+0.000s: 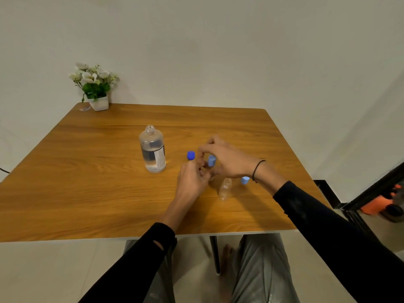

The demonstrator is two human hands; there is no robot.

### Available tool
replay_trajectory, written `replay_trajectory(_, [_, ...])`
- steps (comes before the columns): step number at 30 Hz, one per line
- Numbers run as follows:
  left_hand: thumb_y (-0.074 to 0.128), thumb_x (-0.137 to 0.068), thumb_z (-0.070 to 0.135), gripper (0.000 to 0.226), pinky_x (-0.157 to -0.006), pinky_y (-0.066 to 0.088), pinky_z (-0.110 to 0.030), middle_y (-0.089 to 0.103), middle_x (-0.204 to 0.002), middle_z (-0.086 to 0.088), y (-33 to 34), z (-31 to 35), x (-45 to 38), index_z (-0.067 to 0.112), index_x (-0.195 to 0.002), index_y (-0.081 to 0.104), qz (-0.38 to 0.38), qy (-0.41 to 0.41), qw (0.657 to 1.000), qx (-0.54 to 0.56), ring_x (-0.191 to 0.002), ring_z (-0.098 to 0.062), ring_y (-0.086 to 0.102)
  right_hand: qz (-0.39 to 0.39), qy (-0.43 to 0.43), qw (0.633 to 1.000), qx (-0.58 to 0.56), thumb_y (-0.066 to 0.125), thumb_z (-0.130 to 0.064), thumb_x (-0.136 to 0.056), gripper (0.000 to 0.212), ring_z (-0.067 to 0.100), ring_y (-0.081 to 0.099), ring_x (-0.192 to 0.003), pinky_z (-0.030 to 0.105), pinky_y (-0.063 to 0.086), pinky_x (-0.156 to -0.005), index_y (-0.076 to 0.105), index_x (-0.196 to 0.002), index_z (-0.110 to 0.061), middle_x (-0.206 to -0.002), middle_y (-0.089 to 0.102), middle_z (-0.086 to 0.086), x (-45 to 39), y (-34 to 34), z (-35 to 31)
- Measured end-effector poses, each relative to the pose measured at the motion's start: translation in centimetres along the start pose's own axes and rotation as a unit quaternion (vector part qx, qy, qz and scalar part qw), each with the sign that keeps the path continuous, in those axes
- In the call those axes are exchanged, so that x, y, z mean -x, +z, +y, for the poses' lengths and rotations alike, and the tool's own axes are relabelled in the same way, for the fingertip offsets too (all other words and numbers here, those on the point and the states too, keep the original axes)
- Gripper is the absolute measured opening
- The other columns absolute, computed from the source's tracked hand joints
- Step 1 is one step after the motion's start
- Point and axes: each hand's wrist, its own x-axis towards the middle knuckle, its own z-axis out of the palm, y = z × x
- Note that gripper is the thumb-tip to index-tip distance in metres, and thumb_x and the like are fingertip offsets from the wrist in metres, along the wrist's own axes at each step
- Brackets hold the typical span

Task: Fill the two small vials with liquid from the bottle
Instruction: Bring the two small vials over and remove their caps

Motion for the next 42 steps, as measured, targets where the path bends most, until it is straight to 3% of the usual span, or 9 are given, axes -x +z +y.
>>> replay_trajectory(5, [0.080, -0.088, 0.025, 0.026, -0.057, 0.051, -0.039, 0.069, -0.069, 0.002, -0.1, -0.1, 0.0, 0.031, -0.071, 0.061, 0.006, -0.009, 1.000, -0.005, -0.066, -0.020, 0.065, 0.087, 0.061, 0.992, 0.067, 0.063, -0.063, -0.094, 0.046, 0.023, 0.058, -0.092, 0.034, 0.042, -0.066, 0.058, -0.117, -0.023, -0.112, 0.055, 0.000, 0.0, 0.3, -0.1])
replay_trajectory(9, [0.078, -0.088, 0.033, 0.019, -0.058, 0.051, -0.041, 0.071, -0.063, -0.004, -0.2, -0.3, 0.1, 0.030, -0.072, 0.067, -0.007, 0.021, 1.000, 0.017, -0.063, -0.025, 0.066, 0.032, 0.060, 0.992, 0.104, 0.065, -0.027, -0.098, 0.010, 0.027, 0.063, -0.087, 0.038, 0.047, -0.061, 0.059, -0.106, -0.022, -0.103, 0.069, 0.005, -0.7, 0.8, 0.1])
replay_trajectory(12, [0.070, -0.083, 0.031, 0.013, -0.058, 0.051, -0.046, 0.066, -0.063, -0.001, -0.5, -0.6, 0.0, 0.026, -0.071, 0.068, -0.009, 0.044, 0.999, 0.011, -0.062, -0.021, 0.061, -0.007, 0.038, 0.996, 0.081, 0.072, -0.051, -0.090, 0.063, 0.029, 0.061, -0.111, 0.047, 0.056, -0.086, 0.044, -0.143, -0.029, -0.132, 0.059, 0.004, -0.6, 0.2, 0.4])
replay_trajectory(14, [0.073, -0.084, 0.021, 0.015, -0.059, 0.054, -0.046, 0.066, -0.066, 0.003, -0.5, -0.7, -0.2, 0.025, -0.070, 0.067, -0.006, 0.035, 0.999, 0.000, -0.065, -0.018, 0.062, 0.016, 0.062, 0.992, 0.110, 0.065, -0.067, -0.090, 0.071, 0.028, 0.062, -0.105, 0.042, 0.055, -0.081, 0.043, -0.142, -0.025, -0.134, 0.053, 0.004, -0.7, 0.2, 0.3])
replay_trajectory(18, [0.081, -0.087, 0.031, 0.005, -0.064, 0.057, -0.046, 0.073, -0.066, 0.000, -0.2, -1.1, -0.6, 0.030, -0.086, 0.076, -0.024, 0.034, 0.999, 0.021, -0.066, -0.021, 0.068, 0.039, 0.040, 0.990, 0.132, 0.074, -0.022, -0.095, 0.019, 0.025, 0.057, -0.079, 0.035, 0.041, -0.058, 0.057, -0.103, -0.019, -0.104, 0.063, 0.006, -1.2, 0.5, 0.5])
replay_trajectory(22, [0.082, -0.089, 0.034, 0.017, -0.072, 0.060, -0.041, 0.078, -0.075, 0.004, -0.2, -1.5, -1.4, 0.030, -0.104, 0.077, -0.022, 0.037, 0.999, 0.024, -0.068, -0.012, 0.069, 0.091, -0.031, 0.993, 0.076, 0.062, 0.005, -0.091, 0.029, 0.023, 0.058, -0.088, 0.037, 0.050, -0.069, 0.060, -0.097, -0.023, -0.098, 0.060, 0.000, -1.1, -0.3, 2.1])
replay_trajectory(28, [0.076, -0.096, 0.033, 0.033, -0.080, 0.060, -0.036, 0.079, -0.090, 0.007, -0.5, -1.5, -2.2, 0.023, -0.128, 0.073, -0.040, 0.046, 0.998, 0.005, -0.069, 0.004, 0.064, 0.071, 0.053, 0.988, 0.126, 0.064, -0.006, -0.098, 0.014, 0.028, 0.061, -0.093, 0.034, 0.043, -0.071, 0.067, -0.107, -0.016, -0.100, 0.058, 0.003, -1.3, 0.3, 6.3])
replay_trajectory(37, [0.077, -0.095, 0.036, 0.042, -0.077, 0.056, -0.031, 0.074, -0.103, 0.009, -3.0, -2.0, -0.2, 0.021, -0.134, 0.070, -0.020, 0.036, 0.999, -0.033, -0.077, 0.000, 0.060, 0.052, 0.134, 0.985, 0.095, 0.072, -0.017, -0.095, 0.070, 0.030, 0.059, -0.114, 0.046, 0.058, -0.088, 0.033, -0.153, -0.028, -0.140, 0.051, 0.008, -1.2, 3.1, 7.8])
replay_trajectory(42, [0.078, -0.093, 0.036, 0.032, -0.079, 0.056, -0.030, 0.072, -0.107, 0.015, -6.9, -3.8, 2.4, 0.027, -0.124, 0.075, 0.033, 0.017, 0.999, -0.006, -0.086, -0.006, 0.062, 0.210, 0.066, 0.975, 0.041, 0.069, -0.020, -0.099, 0.049, 0.021, 0.061, -0.105, 0.039, 0.054, -0.086, 0.046, -0.142, -0.024, -0.126, 0.053, -0.004, -0.1, -0.2, 4.5])
